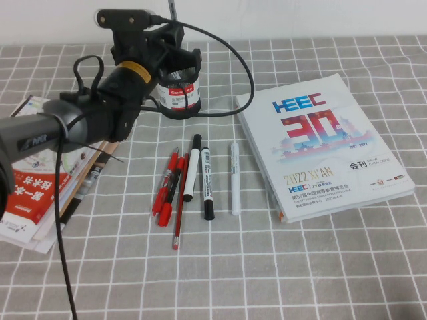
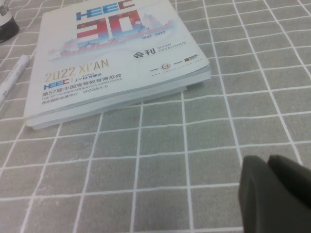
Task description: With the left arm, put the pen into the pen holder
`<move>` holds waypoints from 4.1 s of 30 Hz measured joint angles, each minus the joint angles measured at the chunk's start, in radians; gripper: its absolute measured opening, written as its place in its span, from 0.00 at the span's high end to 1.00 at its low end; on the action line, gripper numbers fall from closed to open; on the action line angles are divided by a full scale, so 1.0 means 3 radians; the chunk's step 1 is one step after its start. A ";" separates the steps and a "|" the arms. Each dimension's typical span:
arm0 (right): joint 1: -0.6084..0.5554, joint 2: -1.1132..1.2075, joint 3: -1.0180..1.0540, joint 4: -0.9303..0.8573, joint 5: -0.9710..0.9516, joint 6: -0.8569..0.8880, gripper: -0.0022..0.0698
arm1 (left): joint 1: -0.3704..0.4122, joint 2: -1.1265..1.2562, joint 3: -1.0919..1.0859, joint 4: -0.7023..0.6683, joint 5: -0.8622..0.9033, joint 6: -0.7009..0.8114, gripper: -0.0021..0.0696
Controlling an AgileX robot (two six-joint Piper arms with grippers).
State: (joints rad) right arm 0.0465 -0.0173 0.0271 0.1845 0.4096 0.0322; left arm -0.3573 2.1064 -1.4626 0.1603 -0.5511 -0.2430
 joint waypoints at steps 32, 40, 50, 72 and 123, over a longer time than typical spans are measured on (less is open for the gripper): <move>0.0000 0.0000 0.0000 0.0011 0.0000 0.0000 0.99 | 0.0064 0.0333 -0.0005 0.0014 -0.0175 0.0021 0.90; 0.0000 0.0000 0.0000 0.0011 0.0000 0.0000 0.99 | 0.0064 0.0333 -0.0005 -0.0014 -0.0172 0.0086 0.78; 0.0000 0.0000 0.0000 0.0011 0.0000 0.0000 0.99 | 0.0064 0.0314 -0.0005 -0.0057 -0.0076 0.0148 0.63; 0.0000 0.0000 0.0000 0.0011 0.0000 0.0000 0.99 | -0.0282 -0.2248 0.0926 0.0308 0.1778 0.0184 0.97; 0.0000 0.0000 0.0000 0.0025 0.0000 0.0000 0.99 | 0.0592 -0.6403 0.4670 -0.0645 0.1367 0.0810 0.98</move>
State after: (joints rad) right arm 0.0465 -0.0173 0.0271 0.1919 0.4096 0.0322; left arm -0.1798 0.1856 -0.0616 -0.0331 -0.1409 0.0000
